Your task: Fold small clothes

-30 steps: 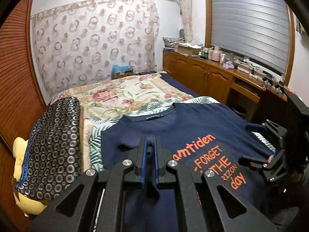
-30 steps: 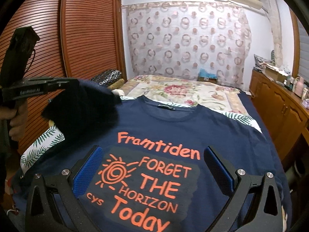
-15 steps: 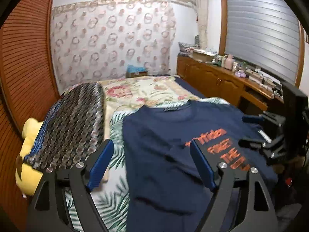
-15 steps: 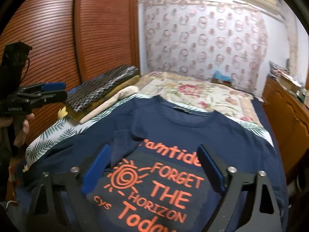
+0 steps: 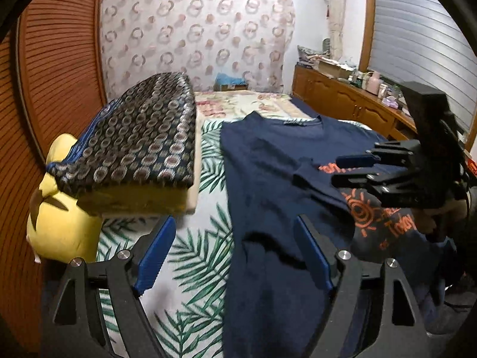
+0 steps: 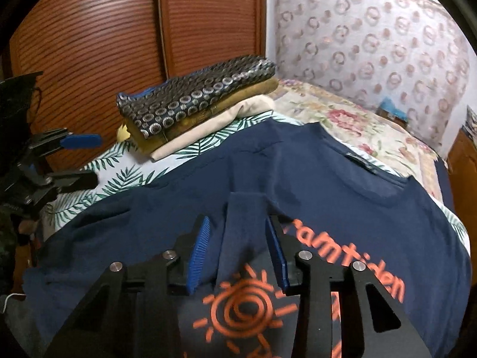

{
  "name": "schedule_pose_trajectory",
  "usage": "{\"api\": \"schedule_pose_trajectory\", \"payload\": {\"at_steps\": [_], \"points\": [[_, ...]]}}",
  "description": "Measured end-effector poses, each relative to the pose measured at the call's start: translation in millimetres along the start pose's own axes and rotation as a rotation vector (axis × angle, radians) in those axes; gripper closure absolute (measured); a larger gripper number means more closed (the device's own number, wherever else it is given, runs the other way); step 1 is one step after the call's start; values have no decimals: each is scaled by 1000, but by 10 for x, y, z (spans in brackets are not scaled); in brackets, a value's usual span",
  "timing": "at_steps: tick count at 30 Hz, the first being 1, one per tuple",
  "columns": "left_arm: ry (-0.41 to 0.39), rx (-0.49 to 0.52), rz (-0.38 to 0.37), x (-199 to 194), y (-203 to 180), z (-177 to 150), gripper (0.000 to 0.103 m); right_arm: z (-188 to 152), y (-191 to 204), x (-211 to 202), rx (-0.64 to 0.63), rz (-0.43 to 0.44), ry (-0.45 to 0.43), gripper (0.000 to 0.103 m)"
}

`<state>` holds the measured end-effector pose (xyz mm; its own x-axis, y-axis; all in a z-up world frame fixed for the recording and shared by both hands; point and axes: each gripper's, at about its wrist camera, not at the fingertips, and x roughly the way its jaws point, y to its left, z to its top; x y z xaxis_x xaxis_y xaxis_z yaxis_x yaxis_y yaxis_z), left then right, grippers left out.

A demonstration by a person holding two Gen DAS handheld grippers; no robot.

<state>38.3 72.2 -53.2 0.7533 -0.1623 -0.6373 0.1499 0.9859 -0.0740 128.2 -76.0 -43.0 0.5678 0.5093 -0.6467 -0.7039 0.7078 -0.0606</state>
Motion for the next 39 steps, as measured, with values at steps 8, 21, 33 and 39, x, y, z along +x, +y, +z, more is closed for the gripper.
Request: {"api": "schedule_pose_trajectory", "payload": {"at_steps": [8, 21, 33, 39], "points": [[21, -11, -10, 54, 1, -89, 21, 162, -81, 416, -4, -7, 85, 67], [14, 4, -15, 40, -83, -69, 21, -83, -285, 76, 80, -26, 2, 97], [10, 23, -20, 146, -188, 74, 21, -365, -340, -293, 193, -127, -43, 97], [-1, 43, -30, 232, -260, 236, 21, -392, -308, -320, 189, -197, -55, 91]]}}
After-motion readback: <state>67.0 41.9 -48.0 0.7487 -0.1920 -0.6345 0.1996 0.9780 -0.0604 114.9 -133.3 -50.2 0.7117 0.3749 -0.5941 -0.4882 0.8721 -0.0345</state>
